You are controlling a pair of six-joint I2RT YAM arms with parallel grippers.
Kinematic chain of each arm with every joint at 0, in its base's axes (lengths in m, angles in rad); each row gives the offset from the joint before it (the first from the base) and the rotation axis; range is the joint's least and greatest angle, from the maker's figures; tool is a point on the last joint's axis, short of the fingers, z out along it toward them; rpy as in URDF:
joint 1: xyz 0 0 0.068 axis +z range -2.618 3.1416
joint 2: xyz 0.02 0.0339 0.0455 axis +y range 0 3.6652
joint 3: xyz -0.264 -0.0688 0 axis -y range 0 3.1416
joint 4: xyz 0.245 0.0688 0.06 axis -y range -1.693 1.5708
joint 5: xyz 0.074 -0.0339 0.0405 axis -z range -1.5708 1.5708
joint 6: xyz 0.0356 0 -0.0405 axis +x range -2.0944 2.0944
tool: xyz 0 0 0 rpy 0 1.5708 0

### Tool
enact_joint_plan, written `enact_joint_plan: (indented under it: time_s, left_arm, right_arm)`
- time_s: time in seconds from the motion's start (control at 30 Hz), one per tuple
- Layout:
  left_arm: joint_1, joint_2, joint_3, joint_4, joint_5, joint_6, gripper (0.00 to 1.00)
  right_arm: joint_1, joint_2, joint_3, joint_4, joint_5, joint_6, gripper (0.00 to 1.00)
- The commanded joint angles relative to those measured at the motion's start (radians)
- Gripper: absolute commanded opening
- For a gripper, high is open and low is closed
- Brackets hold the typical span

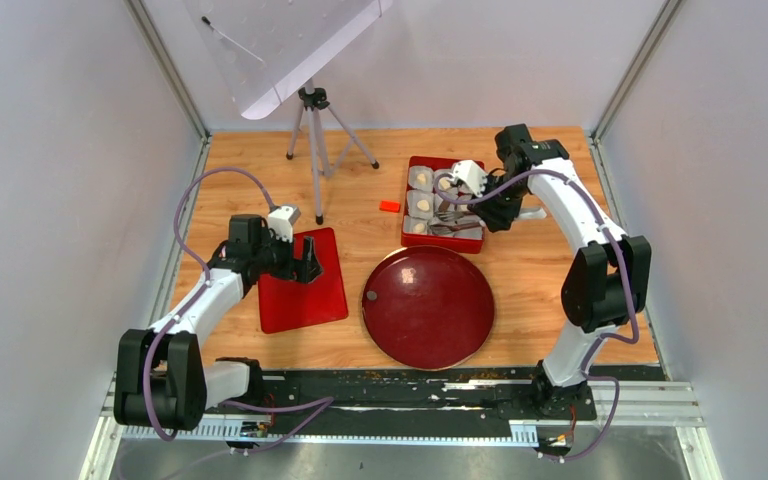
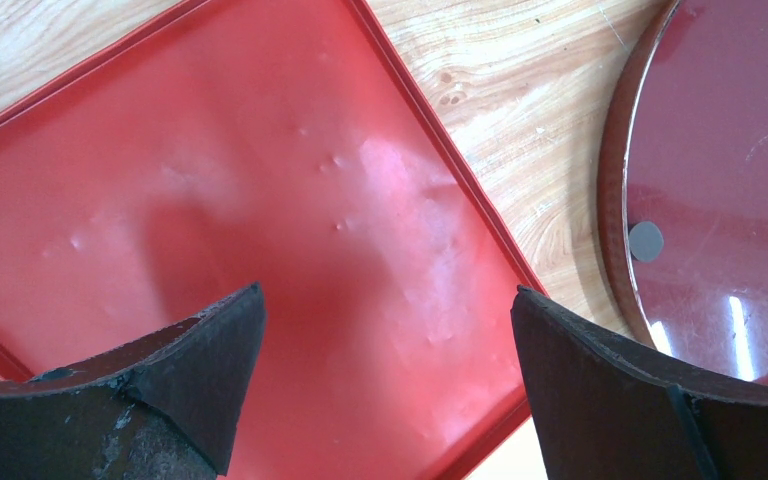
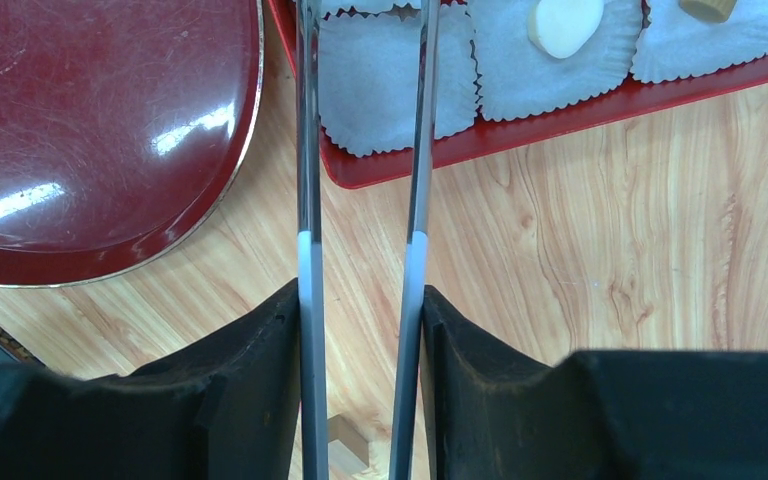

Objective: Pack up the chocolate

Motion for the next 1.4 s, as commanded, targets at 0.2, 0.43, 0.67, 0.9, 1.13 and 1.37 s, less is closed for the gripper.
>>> enact_joint_plan:
  time_s: [0.2,0.43,0.67,0.9,1.13,1.37]
  left_arm:
    - [0.009,0.014,0.01,0.04,0.008,-0.004,1.0]
    - [0.009,0.015,0.01,0.041,0.007,-0.004,1.0]
    - [0.009,0.014,0.012,0.045,0.005,-0.004,1.0]
    - [0.009,0.0,0.011,0.04,-0.004,0.002,1.0]
    - [0.011,-0.021,0.0,0.035,-0.007,0.004,1.0]
    - [0.014,-0.031,-0.005,0.04,-0.005,-0.001,1.0]
  right_arm:
    - [-0.014,-0.016,0.048,-0.007,-0.029,0.005,0.43]
    - [-0.022,-0.026,0.118,0.013,-0.061,0.039,0.41]
    - [0.019,-0.061,0.164,0.033,-0.17,0.06,0.37]
    - [0.196,-0.167,0.002,0.056,-0.179,-0.007,0.28]
    - [0.36,-0.22,-0.152,0.069,-0.145,0.038,0.21]
    - [0.411,-0.251,-0.217,0.07,-0.135,0.068,0.32]
